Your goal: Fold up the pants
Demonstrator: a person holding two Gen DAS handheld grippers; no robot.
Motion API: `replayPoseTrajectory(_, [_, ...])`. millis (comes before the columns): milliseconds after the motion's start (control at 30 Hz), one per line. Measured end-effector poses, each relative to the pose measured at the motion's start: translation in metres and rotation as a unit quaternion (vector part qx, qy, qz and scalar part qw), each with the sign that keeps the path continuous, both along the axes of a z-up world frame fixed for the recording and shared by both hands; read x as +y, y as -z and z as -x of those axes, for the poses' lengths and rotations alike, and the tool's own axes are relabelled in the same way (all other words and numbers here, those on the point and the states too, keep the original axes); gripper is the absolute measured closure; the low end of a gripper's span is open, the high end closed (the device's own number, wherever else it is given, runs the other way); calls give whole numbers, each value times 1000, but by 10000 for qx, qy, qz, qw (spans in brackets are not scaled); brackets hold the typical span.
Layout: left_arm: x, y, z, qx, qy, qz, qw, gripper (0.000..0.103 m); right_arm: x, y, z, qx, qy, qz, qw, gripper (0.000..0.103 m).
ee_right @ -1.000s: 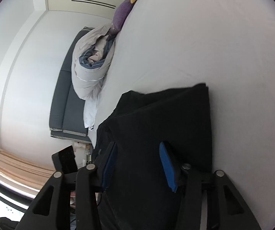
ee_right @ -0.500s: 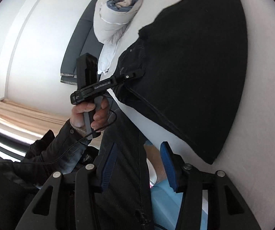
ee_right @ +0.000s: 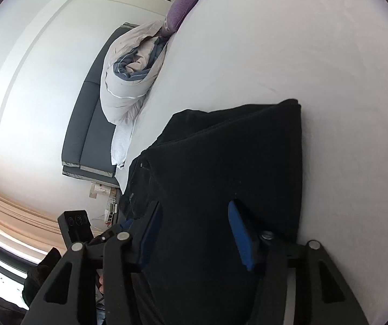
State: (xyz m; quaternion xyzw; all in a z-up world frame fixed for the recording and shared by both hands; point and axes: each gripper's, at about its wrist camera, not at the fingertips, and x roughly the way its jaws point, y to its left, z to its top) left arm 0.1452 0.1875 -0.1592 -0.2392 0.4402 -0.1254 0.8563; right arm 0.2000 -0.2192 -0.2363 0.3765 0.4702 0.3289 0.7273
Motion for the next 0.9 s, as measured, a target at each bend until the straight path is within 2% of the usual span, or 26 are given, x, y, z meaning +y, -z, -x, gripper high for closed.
replayPoseTrajectory(33, [18, -4, 18, -162, -381, 236, 9989, 19, 0, -3, 5, 0, -4, -159, 9999, 43])
replayPoseTrajectory(100, [50, -3, 43, -274, -1016, 636, 9924, 18, 2, -17, 19, -175, -20, -488, 9987, 42])
replayPoseTrajectory(200, [99, 7, 70, -326, -1819, 1188, 9756, 17, 11, -28, 32, -314, -92, -899, 9954, 37])
replayPoseTrajectory(267, [122, 16, 73, -207, -2093, 1404, 9675, 17, 18, -32, 35, -276, -155, -1009, 9944, 37])
replayPoseTrajectory(333, [139, 23, 73, -302, -2249, 1608, 9605, 17, 29, -33, 35, -233, -186, -1009, 9944, 37])
replayPoseTrajectory(400, [153, 32, 74, -233, -2517, 1866, 9494, 17, 35, -32, 35, -191, -202, -1046, 9941, 37])
replayPoseTrajectory(433, [160, 39, 73, -276, -2567, 2175, 9413, 17, 37, -32, 35, -187, -200, -1075, 9938, 37])
replayPoseTrajectory(467, [163, 43, 71, -256, -2588, 2306, 9377, 17, 38, -31, 35, -170, -188, -1100, 9936, 37])
replayPoseTrajectory(567, [169, 64, 64, 80, -2728, 2493, 9292, 17, 40, -28, 33, -77, -93, -1182, 9929, 37])
replayPoseTrajectory(700, [177, 81, 64, -28, -2828, 2898, 9144, 17, 38, -28, 32, -43, -44, -1173, 9931, 37])
replayPoseTrajectory(733, [179, 83, 63, -62, -2816, 2962, 9127, 18, 40, -28, 32, -44, -62, -1161, 9932, 37])
replayPoseTrajectory(833, [181, 88, 54, -62, -2725, 2968, 9152, 19, 43, -27, 29, -67, -84, -1171, 9931, 37])
replayPoseTrajectory(900, [183, 91, 48, -26, -2725, 3082, 9115, 31, 44, -25, 27, -30, -73, -1190, 9929, 37])
